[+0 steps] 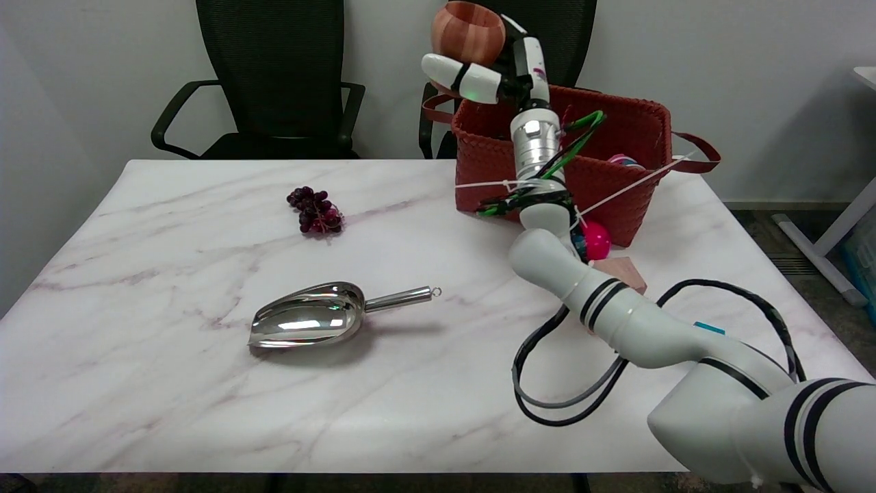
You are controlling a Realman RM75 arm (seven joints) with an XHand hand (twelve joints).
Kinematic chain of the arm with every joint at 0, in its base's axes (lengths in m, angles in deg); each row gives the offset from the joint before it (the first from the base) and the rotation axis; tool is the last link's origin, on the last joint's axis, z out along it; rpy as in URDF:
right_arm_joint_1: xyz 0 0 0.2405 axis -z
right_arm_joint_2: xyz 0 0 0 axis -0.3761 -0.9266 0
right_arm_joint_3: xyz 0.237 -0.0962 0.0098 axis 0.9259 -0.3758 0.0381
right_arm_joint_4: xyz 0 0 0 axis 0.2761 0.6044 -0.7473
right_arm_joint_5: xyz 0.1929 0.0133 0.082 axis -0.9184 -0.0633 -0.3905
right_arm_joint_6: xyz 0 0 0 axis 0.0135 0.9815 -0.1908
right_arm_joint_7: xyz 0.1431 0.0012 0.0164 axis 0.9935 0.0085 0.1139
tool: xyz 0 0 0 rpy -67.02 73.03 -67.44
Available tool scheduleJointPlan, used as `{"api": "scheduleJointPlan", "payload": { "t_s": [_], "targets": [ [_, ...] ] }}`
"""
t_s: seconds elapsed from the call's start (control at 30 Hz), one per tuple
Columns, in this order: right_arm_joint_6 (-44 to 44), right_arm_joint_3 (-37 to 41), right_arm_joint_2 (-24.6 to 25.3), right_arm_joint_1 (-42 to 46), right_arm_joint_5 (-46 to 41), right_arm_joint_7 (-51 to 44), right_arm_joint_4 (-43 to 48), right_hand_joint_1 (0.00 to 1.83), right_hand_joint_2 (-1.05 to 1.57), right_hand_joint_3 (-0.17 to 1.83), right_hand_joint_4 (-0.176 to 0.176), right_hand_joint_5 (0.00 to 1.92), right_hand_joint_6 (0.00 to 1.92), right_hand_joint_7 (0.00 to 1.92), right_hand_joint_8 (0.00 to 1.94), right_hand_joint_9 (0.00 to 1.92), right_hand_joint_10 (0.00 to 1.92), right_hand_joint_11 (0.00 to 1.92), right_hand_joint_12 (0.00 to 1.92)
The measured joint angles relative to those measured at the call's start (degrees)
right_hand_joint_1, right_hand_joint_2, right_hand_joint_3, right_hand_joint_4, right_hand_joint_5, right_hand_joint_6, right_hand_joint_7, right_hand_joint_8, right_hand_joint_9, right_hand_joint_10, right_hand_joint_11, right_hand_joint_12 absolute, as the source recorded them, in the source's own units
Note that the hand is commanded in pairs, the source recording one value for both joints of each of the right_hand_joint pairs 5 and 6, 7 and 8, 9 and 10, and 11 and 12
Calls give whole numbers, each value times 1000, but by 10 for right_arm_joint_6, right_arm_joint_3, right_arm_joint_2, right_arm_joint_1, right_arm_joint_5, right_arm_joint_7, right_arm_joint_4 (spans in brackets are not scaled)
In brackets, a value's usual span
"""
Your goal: Place the wooden mortar into the brown storage basket.
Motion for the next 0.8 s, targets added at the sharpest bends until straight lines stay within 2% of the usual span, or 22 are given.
{"api": "scheduleJointPlan", "payload": {
  "t_s": [0.37, 0.8],
  "targets": [
    [-42, 29, -16, -51, -3, -13, -94, 1128, 464, 175, 0, 518, 518, 1118, 1118, 920, 920, 671, 671],
    [-107, 35, -42, -107, 5, -98, -173, 1152, 419, 127, 0, 159, 159, 997, 997, 877, 877, 543, 543]
  ]
}}
